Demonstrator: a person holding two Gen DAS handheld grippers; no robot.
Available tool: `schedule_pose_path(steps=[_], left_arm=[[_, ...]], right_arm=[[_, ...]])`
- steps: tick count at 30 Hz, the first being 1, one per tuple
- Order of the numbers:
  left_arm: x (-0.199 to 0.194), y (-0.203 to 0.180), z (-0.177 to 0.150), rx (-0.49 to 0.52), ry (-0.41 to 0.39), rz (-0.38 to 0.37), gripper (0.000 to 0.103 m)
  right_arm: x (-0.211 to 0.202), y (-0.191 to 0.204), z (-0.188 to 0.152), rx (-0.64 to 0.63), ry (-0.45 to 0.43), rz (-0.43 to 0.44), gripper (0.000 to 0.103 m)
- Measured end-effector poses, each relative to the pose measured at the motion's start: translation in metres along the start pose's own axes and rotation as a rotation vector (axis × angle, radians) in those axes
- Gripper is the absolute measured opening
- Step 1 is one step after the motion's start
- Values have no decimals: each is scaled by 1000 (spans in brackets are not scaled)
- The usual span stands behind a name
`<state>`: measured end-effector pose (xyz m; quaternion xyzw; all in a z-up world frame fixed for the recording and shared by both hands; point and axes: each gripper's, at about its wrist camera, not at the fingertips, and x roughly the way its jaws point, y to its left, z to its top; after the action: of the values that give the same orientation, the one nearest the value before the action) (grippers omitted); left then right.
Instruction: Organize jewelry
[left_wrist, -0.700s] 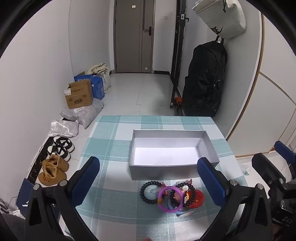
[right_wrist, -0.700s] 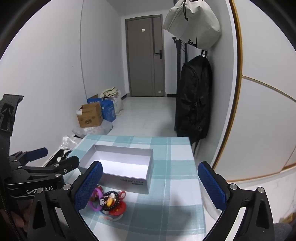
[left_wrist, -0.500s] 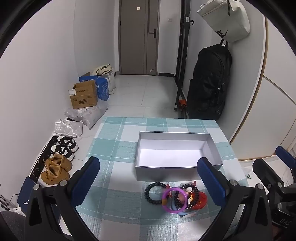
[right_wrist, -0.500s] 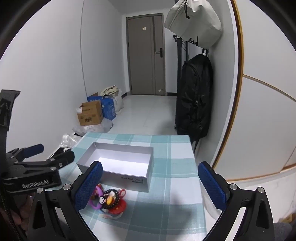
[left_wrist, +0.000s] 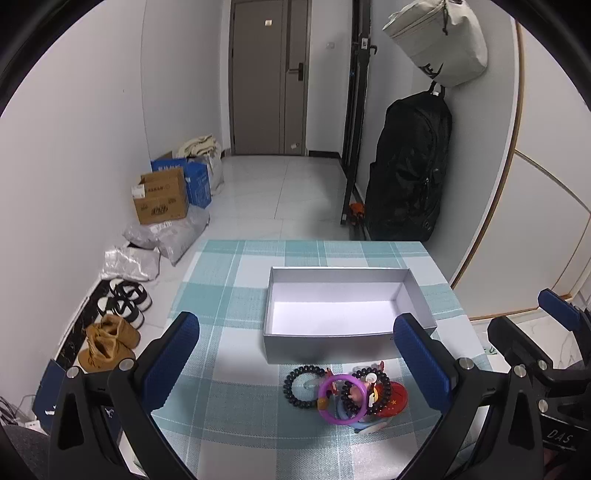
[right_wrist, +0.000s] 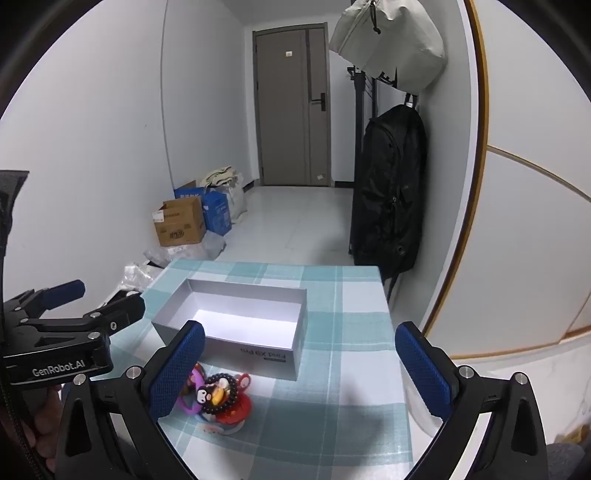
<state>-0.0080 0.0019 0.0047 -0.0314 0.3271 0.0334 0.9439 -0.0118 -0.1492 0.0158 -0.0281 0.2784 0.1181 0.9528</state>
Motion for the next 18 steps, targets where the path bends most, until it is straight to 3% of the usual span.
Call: schedule_pose_path(steps=[18], left_arm=[[-2, -8, 3, 15, 1, -27, 102]], right_arm=[[0, -3, 1, 13, 7, -2, 103]])
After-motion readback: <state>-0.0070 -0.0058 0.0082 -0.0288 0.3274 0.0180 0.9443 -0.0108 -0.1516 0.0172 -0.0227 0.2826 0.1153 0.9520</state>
